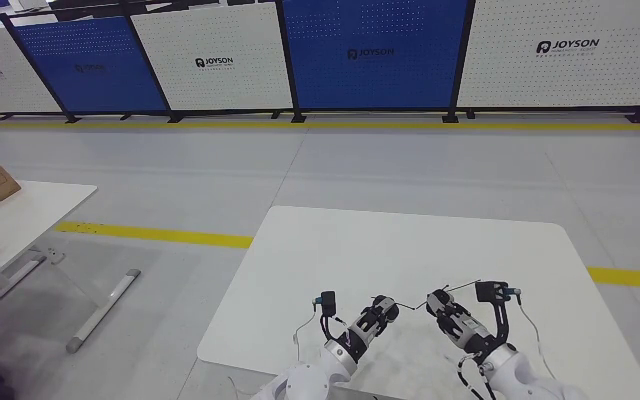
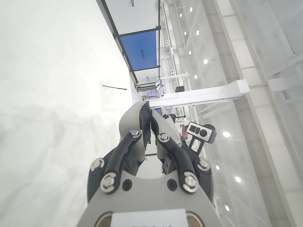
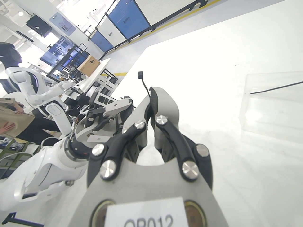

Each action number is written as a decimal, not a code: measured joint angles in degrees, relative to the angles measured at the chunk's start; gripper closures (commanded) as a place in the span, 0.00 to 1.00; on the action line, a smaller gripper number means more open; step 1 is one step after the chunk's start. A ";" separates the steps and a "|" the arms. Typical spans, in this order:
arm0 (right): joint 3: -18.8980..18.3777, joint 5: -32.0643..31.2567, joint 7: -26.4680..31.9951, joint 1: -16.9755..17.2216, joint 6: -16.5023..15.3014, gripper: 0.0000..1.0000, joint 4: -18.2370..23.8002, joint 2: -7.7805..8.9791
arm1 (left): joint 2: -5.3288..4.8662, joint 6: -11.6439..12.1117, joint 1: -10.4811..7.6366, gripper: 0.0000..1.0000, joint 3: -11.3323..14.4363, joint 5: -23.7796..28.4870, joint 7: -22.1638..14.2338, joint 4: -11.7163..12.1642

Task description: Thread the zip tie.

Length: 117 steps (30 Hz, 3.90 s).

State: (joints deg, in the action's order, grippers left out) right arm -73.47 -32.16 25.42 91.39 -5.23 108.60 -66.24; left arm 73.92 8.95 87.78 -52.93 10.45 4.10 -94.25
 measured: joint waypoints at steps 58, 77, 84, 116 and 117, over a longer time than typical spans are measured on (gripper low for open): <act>0.58 -1.96 -0.21 0.69 0.63 1.00 0.57 0.17 | 0.00 0.00 0.00 1.00 0.00 0.00 0.00 0.00; -0.14 -0.92 -1.03 1.14 -0.09 1.00 1.20 0.24 | 0.00 0.00 0.00 1.00 0.00 0.00 0.00 0.00; 0.44 -1.32 -0.37 0.57 0.56 1.00 1.01 0.19 | 0.00 0.00 0.00 1.00 0.00 0.00 0.00 0.00; 0.79 -1.71 -0.54 0.35 1.22 1.00 0.92 0.15 | 0.00 0.00 0.00 1.00 0.00 0.00 0.00 0.00; 0.84 -1.74 -0.49 0.33 1.25 1.00 0.92 0.14 | 0.00 0.00 0.00 1.00 0.00 0.00 0.00 0.00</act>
State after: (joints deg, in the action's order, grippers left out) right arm -72.63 -33.90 24.93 91.72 -3.99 109.52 -66.10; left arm 73.92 8.95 87.78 -52.93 10.45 4.10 -94.25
